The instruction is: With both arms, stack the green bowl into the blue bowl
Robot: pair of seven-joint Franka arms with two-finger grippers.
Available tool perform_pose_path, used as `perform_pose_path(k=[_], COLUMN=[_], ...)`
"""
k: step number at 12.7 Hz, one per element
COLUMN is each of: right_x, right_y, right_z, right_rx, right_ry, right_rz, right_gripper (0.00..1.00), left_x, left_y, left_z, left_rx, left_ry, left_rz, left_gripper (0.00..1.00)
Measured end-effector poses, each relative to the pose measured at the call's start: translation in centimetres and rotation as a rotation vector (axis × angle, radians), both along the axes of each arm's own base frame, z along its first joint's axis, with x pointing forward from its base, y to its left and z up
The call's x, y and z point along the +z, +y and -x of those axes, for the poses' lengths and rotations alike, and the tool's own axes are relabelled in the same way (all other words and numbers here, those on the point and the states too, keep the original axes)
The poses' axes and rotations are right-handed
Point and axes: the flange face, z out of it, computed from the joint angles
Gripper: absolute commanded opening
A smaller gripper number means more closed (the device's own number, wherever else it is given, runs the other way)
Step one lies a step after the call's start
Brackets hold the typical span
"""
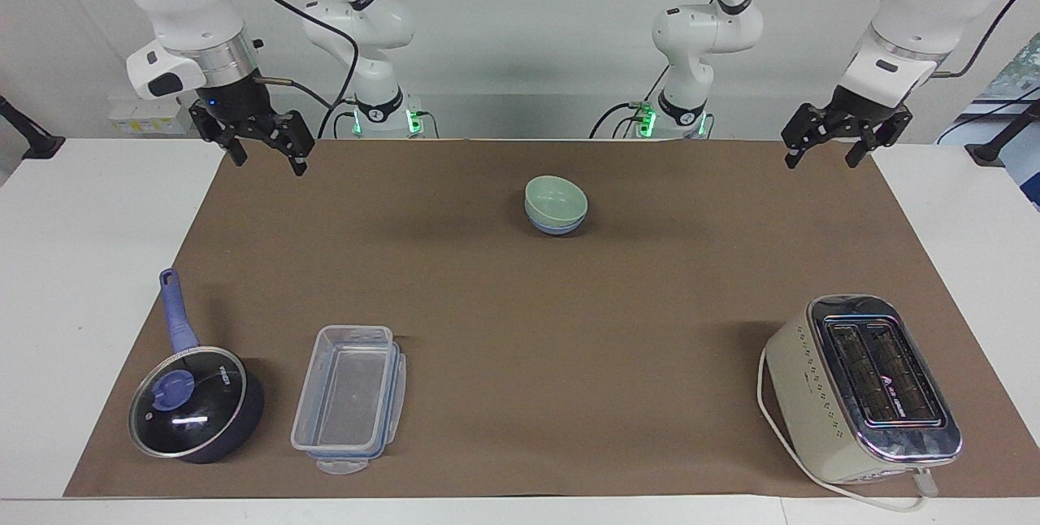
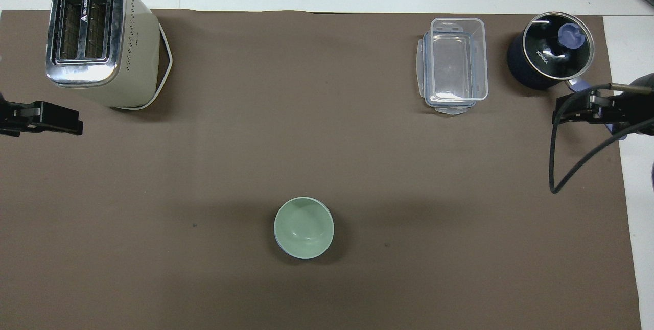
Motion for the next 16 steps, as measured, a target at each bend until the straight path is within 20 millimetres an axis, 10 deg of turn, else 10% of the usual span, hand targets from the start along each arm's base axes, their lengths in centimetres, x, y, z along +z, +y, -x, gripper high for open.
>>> perform_pose_path(k=[16], right_x=[0.04], right_y=[1.06], right_z=[0.17], right_rx=[-0.052], right_ry=[0.024], right_rz=[-0.001], right_gripper=[1.0], left_x=[0.0], left_y=[0.0], left_z=[0.01], left_rx=[0.0], left_ry=[0.0], left_rz=[0.0], left_gripper=[1.0])
